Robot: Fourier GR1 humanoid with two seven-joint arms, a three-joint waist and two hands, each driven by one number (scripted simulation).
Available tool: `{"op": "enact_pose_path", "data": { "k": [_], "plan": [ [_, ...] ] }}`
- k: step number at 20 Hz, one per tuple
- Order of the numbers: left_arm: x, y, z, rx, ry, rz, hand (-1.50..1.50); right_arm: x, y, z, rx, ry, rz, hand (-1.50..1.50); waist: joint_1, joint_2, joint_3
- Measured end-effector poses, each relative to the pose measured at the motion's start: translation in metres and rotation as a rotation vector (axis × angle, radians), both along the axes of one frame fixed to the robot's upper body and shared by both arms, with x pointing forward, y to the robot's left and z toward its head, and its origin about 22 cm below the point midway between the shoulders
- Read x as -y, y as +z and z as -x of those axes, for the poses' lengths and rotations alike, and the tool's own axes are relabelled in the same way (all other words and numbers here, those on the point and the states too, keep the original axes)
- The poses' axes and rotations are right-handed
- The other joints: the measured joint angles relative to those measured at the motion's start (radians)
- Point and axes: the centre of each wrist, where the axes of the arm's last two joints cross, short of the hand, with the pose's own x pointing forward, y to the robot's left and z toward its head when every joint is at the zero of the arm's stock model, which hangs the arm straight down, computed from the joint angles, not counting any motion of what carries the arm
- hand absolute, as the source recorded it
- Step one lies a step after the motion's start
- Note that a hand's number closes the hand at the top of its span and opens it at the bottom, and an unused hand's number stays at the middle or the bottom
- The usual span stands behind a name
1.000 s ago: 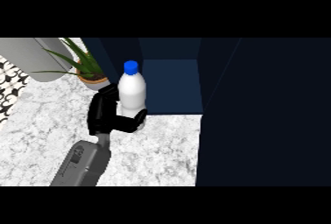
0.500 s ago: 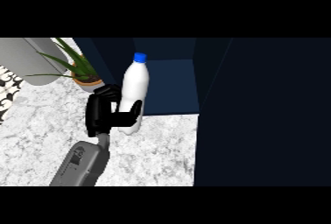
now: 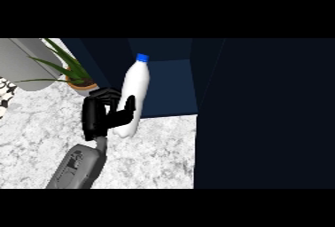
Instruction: Pick up the bottled water, place it into the cabinet and close the cabinet
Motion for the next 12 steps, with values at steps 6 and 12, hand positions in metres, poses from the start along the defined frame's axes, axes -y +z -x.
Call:
{"op": "enact_pose_path", "data": {
  "k": [6, 12],
  "plan": [
    [-0.0057, 0.0000, -0.0029, 0.004, 0.062, -0.108, 1.50, -0.0010, -0.0021, -0.0004, -0.007, 0.019, 0.002, -1.50, -0.016, 0.001, 0.006],
    [-0.0083, -0.0036, -0.0022, 0.030, 0.097, -0.229, 1.50, -0.0013, -0.0027, -0.0045, 0.006, 0.024, 0.002, -1.50, -0.025, 0.000, 0.010]
  ]
}}
